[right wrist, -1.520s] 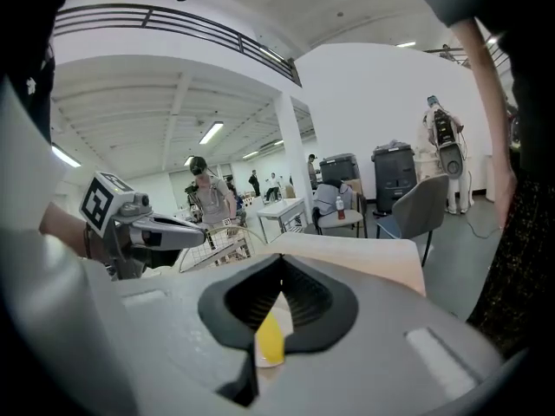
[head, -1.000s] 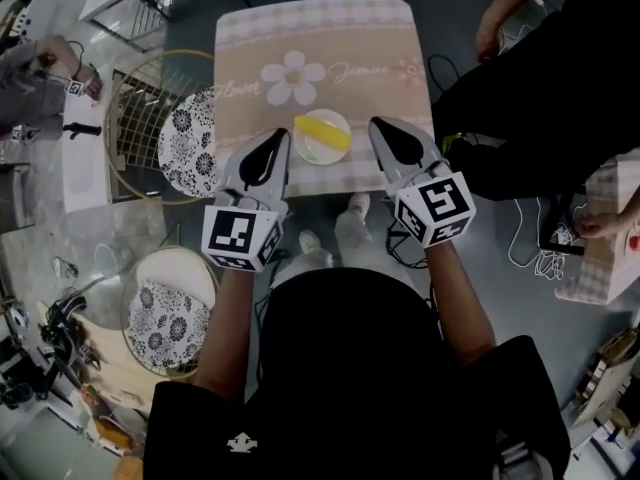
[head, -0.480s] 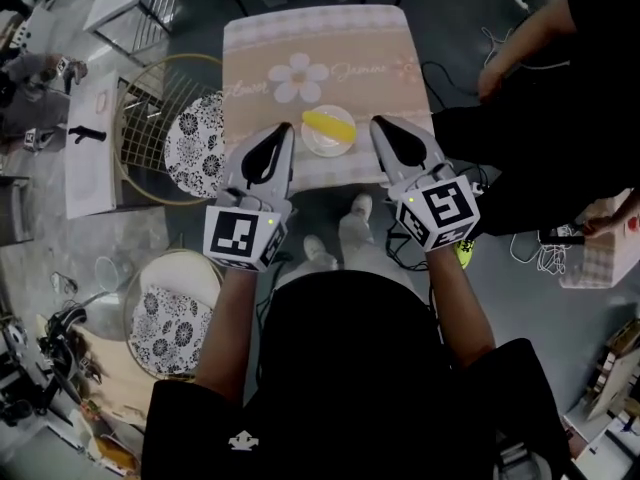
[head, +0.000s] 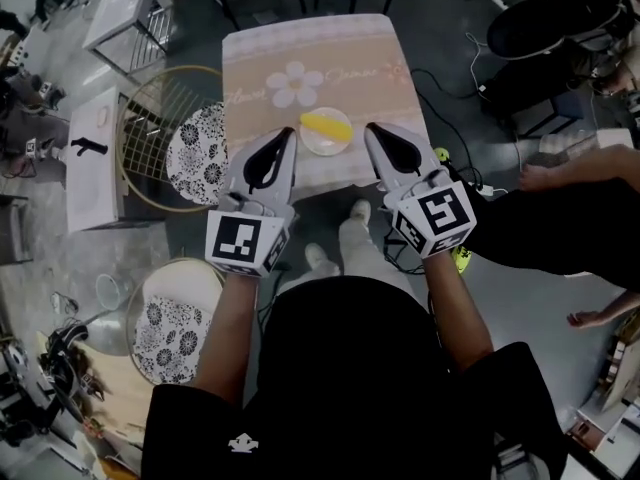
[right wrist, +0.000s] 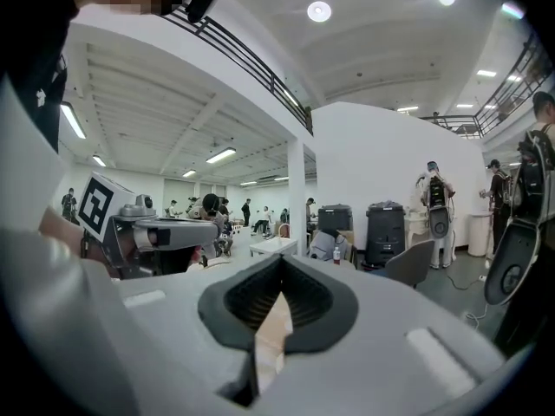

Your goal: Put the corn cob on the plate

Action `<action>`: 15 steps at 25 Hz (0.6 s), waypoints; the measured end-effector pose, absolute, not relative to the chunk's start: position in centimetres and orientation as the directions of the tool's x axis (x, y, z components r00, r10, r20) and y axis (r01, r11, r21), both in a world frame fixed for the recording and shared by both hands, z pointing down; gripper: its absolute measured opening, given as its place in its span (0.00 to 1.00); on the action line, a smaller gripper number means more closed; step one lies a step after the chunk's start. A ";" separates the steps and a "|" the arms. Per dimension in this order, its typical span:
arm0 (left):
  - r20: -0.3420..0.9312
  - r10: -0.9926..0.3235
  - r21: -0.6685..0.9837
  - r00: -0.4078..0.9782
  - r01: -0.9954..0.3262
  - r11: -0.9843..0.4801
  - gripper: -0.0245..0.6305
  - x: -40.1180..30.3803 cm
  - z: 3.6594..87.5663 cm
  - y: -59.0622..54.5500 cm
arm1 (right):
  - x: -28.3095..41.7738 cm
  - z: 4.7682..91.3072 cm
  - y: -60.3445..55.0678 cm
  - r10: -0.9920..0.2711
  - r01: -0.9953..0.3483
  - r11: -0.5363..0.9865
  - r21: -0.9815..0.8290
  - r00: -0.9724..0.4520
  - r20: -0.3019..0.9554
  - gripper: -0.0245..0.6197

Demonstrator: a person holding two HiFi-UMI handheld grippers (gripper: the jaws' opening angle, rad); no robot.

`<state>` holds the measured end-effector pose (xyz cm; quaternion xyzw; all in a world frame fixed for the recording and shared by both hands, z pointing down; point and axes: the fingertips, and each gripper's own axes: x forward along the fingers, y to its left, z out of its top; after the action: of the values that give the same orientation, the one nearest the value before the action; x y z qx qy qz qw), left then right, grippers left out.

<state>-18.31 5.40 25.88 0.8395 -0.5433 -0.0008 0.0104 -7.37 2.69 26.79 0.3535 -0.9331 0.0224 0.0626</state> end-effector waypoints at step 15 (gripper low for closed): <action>-0.011 -0.907 -0.013 0.420 -0.907 -0.420 0.05 -16.9 24.3 6.1 | -7.1 24.7 3.9 -0.659 -0.660 0.751 0.020 -0.747 0.084 0.04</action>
<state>-16.93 6.14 24.35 0.8426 -0.5384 -0.0011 -0.0081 -7.07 3.93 24.74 0.3528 -0.9347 0.0054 0.0426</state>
